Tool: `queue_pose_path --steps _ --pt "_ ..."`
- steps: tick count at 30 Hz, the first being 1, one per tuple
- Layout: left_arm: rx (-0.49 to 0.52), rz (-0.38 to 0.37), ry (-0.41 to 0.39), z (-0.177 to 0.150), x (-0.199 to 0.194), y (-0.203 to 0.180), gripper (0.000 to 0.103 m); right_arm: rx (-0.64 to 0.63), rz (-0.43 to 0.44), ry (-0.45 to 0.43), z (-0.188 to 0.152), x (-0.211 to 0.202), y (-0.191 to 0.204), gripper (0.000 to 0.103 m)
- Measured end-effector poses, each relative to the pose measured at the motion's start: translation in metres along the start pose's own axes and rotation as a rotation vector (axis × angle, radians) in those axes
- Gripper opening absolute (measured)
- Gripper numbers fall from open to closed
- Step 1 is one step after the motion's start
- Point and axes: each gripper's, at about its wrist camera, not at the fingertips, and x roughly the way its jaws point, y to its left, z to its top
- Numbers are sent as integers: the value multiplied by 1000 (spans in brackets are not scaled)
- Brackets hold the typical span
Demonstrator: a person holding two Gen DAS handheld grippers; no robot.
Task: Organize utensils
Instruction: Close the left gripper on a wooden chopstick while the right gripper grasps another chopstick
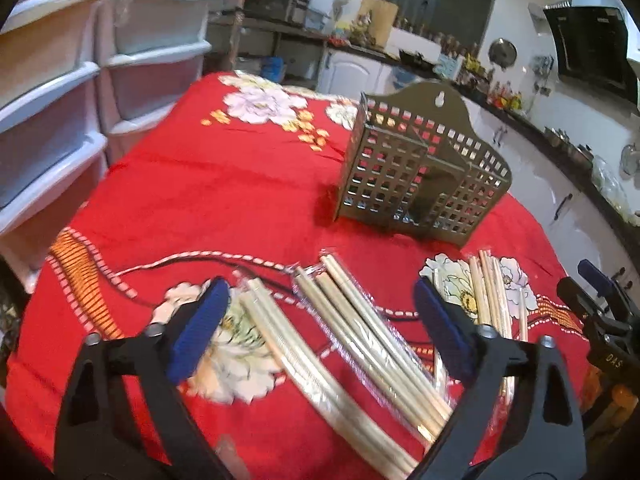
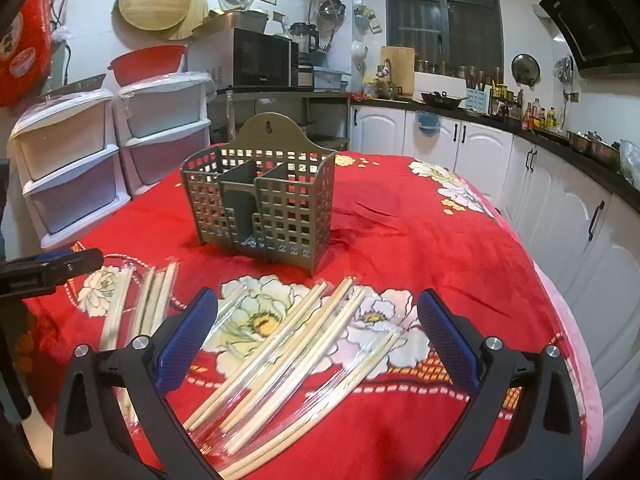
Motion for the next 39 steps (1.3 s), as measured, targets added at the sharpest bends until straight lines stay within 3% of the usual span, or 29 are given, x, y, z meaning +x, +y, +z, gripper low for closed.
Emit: queue_pose_path --steps 3,12,17,22,29,39 --pt "40 2 44 7 21 -2 70 4 8 26 5 11 -8 96" --pt "151 -22 140 17 59 -9 35 -2 4 86 15 39 -31 80" --pt "182 -49 187 24 76 -7 22 -15 5 101 16 47 -37 76" --pt "221 -48 195 27 85 -8 21 -17 7 126 18 57 -44 75" --pt "258 -42 206 28 95 -14 8 -19 17 202 20 81 -52 71" --pt "228 -47 181 33 96 -10 0 -46 113 308 19 119 -51 52"
